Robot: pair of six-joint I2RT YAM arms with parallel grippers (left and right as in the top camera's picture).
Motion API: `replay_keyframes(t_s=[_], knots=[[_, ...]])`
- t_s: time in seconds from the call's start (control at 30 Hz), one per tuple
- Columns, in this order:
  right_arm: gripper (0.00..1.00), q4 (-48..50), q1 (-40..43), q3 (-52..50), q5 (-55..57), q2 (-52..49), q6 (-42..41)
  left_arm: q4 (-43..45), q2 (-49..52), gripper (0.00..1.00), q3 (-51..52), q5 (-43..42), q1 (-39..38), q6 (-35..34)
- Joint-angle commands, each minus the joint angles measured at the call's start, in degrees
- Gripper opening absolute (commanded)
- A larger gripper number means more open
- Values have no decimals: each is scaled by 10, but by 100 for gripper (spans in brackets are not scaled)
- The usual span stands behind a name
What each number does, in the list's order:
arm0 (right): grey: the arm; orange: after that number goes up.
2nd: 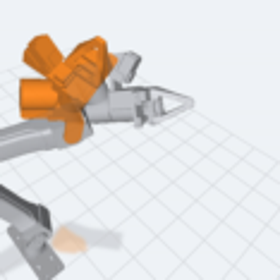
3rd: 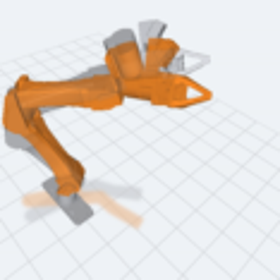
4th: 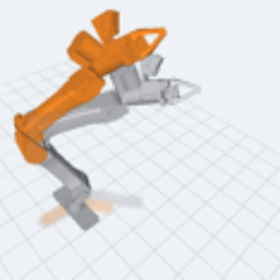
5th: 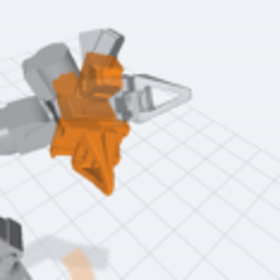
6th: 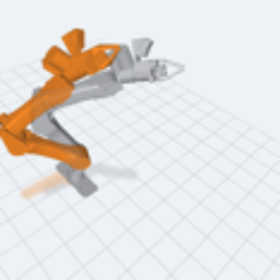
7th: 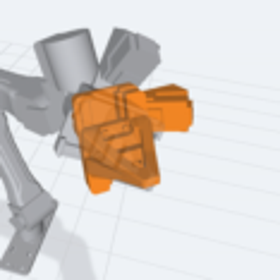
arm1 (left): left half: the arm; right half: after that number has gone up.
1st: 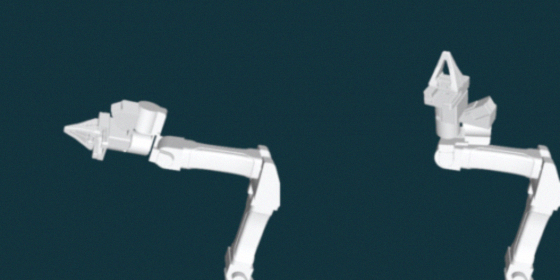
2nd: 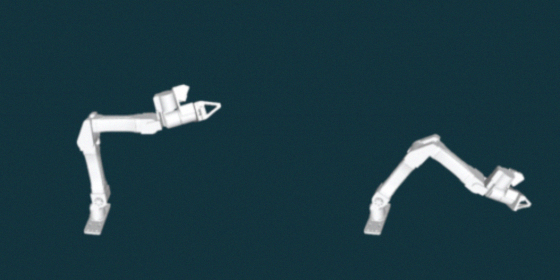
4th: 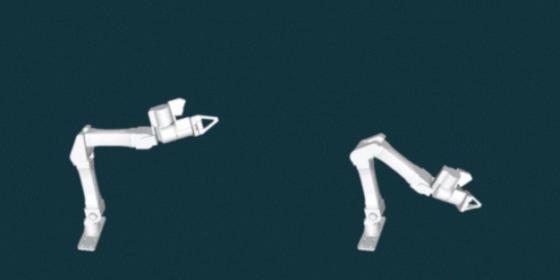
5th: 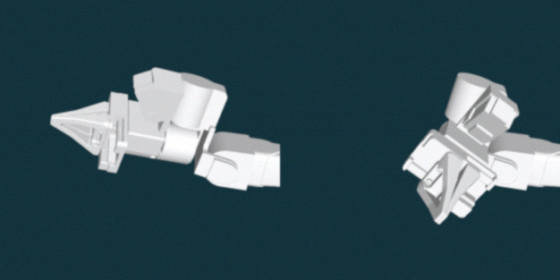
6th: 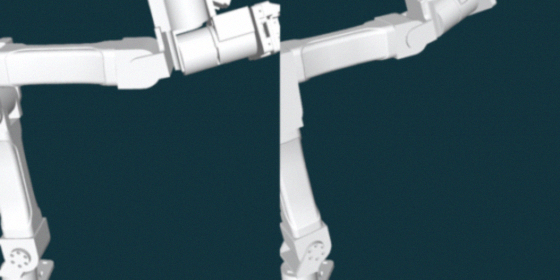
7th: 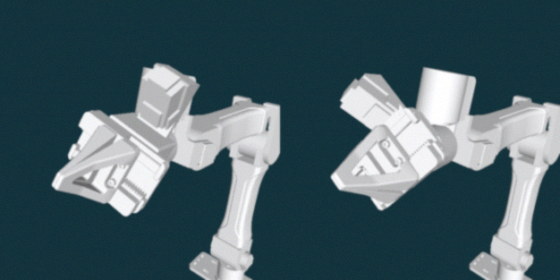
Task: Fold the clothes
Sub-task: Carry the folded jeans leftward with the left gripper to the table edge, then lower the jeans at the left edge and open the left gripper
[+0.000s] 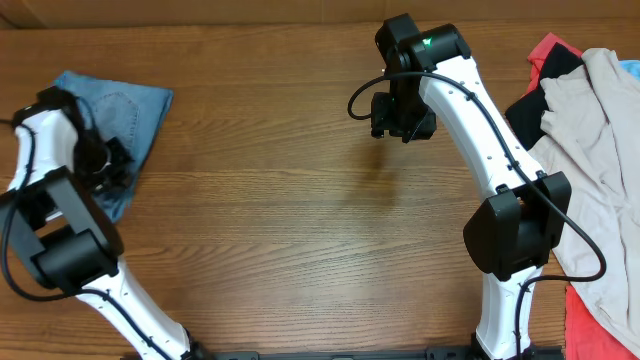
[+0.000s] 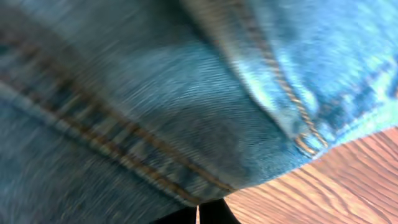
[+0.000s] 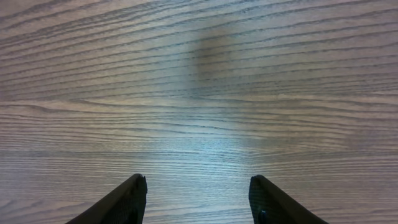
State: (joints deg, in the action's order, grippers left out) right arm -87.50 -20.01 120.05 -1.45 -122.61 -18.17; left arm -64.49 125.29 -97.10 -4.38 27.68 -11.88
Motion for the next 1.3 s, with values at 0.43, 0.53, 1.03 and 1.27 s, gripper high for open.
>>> replay_keyframes(t_s=[0.43, 0.53, 1.03, 1.27], knots=[[57, 6, -2, 9, 3, 12, 2, 80, 4, 14, 2, -5, -132, 33], [57, -1, -2, 9, 3, 12, 2, 125, 4, 21, 2, 47, -147, 29], [57, -3, -2, 9, 3, 12, 2, 272, 10, 70, 2, 79, -127, 66], [57, 1, -2, 9, 3, 12, 2, 273, 10, 69, 3, 76, -105, 68]])
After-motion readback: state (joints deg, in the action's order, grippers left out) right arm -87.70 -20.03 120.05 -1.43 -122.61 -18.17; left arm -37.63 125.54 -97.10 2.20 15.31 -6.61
